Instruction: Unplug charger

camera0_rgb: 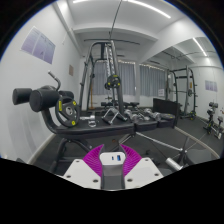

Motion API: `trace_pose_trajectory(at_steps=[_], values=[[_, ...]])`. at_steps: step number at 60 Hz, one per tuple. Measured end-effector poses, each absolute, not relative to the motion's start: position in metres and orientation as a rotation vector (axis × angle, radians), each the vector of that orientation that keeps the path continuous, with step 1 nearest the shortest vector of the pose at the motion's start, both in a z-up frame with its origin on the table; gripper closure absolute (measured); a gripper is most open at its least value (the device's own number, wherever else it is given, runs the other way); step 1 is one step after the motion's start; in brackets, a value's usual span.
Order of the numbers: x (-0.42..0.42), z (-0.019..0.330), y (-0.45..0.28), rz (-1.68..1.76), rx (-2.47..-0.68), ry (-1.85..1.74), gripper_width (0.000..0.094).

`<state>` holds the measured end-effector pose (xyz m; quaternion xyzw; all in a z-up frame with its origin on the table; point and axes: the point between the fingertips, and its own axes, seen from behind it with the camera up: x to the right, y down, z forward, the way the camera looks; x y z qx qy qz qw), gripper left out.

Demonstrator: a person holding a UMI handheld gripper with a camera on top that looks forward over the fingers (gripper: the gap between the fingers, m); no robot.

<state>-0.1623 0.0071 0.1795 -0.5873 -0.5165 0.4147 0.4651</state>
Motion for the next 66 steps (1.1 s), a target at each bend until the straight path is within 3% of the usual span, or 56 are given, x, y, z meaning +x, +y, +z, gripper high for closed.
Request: trace_pose_trajectory(at_steps=[15,27,29,31,33,45,57,66], values=[[-0.140,0.059,0.071,0.769,-1.567,-1.404,0.0660],[-0.135,-0.008,0.082,0.635,-1.634,-1.527,0.0561],[-0.132,-0.014,0.083,0.614,-1.647,-1.540,0.0433],[-0.129,-0.016,0.086,0.592,-1.663,-1.538,0.0228],[-0.121,-0.011,0.088,0.584,-1.671,-1.526,0.0069],[-0.072,0.046,0.071,0.686,-1.674,-1.486,0.0079],[0.065,0.136,0.048,0.733,-1.638,-1.436,0.0080],[0.175,0.181,0.020,0.767,-1.665,-1.450,0.0079]])
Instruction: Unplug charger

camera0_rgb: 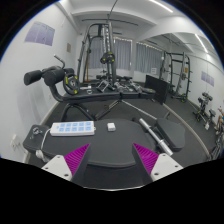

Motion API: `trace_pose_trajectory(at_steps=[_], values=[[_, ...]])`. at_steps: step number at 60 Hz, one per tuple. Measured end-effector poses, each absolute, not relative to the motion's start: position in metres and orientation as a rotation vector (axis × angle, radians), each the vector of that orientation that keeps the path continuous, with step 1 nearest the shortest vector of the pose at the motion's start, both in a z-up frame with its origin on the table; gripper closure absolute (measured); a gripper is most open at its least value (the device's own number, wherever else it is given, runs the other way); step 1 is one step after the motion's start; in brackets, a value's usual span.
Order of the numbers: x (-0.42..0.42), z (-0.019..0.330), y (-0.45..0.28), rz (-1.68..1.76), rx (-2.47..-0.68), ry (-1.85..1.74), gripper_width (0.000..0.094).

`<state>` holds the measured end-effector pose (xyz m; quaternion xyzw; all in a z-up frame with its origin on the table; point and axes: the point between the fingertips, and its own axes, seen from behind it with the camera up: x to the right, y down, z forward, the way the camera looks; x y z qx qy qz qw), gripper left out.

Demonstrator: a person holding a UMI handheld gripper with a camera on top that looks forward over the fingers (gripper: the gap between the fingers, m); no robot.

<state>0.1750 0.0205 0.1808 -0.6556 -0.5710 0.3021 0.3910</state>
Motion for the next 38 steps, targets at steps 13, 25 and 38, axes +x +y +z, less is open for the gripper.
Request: trace_pose_trajectory(at_steps=[13,25,38], values=[[0.289,0.217,-0.011,0.806,-1.672,-1.433,0.0082],[0.333,0.227,-0.030,0.823,-1.652,-1.416,0.0082],[0.344,0.232,-0.043,0.803,-1.595,-1.423,0.0084]])
